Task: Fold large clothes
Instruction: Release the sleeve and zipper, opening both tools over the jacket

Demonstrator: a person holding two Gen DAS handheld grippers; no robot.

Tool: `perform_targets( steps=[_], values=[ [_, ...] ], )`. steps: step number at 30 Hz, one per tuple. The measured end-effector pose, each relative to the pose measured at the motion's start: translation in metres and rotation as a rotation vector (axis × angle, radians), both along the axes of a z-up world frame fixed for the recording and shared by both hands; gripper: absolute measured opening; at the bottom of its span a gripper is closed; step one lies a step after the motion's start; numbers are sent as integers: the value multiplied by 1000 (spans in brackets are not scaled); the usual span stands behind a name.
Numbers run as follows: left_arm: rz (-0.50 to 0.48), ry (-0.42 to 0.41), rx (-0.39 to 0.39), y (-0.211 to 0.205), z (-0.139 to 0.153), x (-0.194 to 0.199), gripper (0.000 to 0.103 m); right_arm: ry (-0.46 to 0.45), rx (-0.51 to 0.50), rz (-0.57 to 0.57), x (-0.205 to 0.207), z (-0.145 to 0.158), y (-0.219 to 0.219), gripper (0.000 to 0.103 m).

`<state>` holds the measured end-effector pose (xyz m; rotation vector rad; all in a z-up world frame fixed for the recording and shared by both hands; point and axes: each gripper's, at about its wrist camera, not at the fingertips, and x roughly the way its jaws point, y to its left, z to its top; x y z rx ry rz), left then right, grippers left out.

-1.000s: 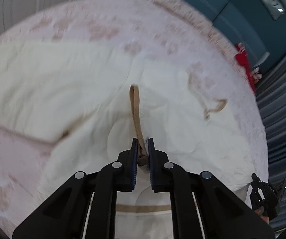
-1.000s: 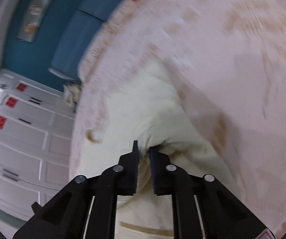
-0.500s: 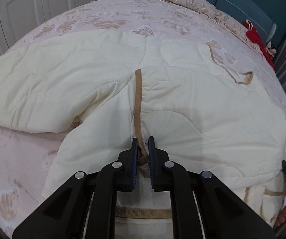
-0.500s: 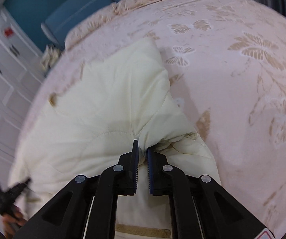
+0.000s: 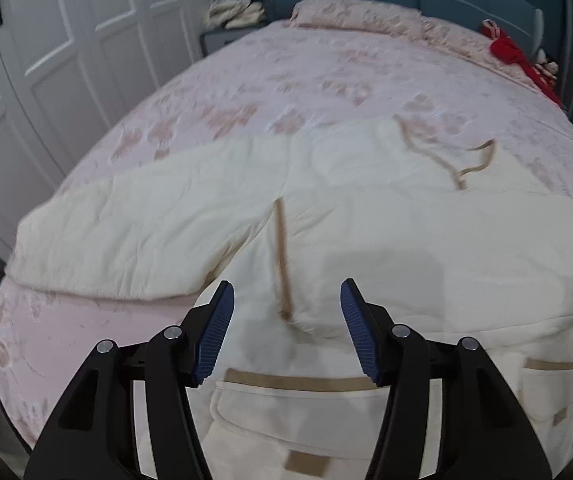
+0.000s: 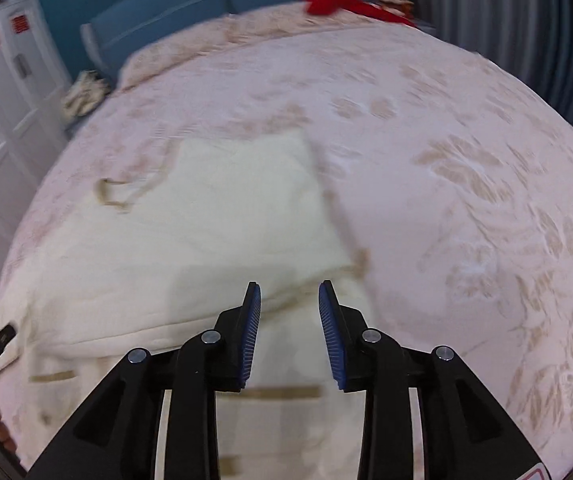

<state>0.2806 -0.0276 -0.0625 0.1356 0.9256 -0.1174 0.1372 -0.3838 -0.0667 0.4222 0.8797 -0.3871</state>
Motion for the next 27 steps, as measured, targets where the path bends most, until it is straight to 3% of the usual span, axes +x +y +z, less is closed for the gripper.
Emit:
perform_targets(
  steps=[3, 9, 15, 27],
  values=[
    [-48, -12, -21, -30, 13, -7, 53, -14, -18, 113, 21, 14, 36, 9],
    [-104, 28, 14, -83, -14, -5, 53, 17, -30, 206, 63, -4, 86, 9],
    [-96, 101, 39, -98, -59, -2, 52, 95, -69, 232, 79, -44, 99, 9],
    [-108, 61, 90, -105, -83, -8, 53, 123, -111, 228, 84, -80, 106, 9]
  ],
)
